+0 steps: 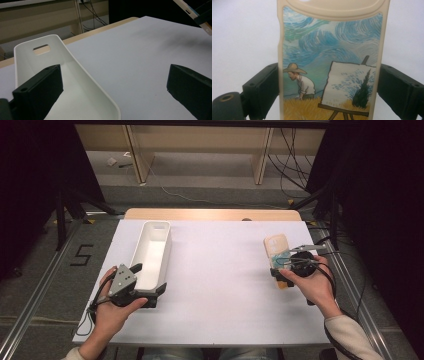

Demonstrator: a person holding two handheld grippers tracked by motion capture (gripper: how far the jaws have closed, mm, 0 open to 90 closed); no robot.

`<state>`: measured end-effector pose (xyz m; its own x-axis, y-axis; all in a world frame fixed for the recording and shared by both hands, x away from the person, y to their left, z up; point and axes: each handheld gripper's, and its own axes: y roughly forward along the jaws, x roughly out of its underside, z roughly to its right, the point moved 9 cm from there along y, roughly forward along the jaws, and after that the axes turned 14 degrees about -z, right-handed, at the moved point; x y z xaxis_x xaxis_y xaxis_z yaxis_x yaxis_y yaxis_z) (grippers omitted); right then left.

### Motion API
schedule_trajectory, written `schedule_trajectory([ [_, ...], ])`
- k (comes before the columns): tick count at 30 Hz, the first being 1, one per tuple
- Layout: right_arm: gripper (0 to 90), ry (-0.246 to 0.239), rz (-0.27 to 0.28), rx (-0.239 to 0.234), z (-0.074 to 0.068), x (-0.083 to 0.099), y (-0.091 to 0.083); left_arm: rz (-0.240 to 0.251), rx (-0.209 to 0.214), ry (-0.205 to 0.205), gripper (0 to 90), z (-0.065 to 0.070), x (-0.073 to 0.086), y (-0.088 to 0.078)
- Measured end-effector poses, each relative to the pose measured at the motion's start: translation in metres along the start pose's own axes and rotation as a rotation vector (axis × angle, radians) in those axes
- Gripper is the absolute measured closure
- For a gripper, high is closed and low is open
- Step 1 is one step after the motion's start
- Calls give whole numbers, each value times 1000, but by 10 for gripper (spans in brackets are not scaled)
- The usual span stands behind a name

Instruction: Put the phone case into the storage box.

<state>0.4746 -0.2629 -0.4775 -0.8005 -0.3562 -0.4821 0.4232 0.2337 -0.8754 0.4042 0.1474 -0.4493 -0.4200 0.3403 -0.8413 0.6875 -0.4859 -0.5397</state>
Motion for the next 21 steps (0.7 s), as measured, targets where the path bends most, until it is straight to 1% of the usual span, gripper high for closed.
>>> schedule_trajectory([
  [8, 111, -34, 45, 2, -6, -4, 1, 2, -1, 0, 2, 0, 0, 0],
  [11, 111, -37, 60, -3, -8, -5, 2, 2, 0, -1, 1, 0, 0, 0],
  [14, 111, -45, 78, 4, -9, -7, 3, 1, 0, -1, 2, 0, 0, 0],
  [21, 111, -72, 145, -16, -19, -12, 3, 0, -1, 1, 1, 0, 0, 0],
])
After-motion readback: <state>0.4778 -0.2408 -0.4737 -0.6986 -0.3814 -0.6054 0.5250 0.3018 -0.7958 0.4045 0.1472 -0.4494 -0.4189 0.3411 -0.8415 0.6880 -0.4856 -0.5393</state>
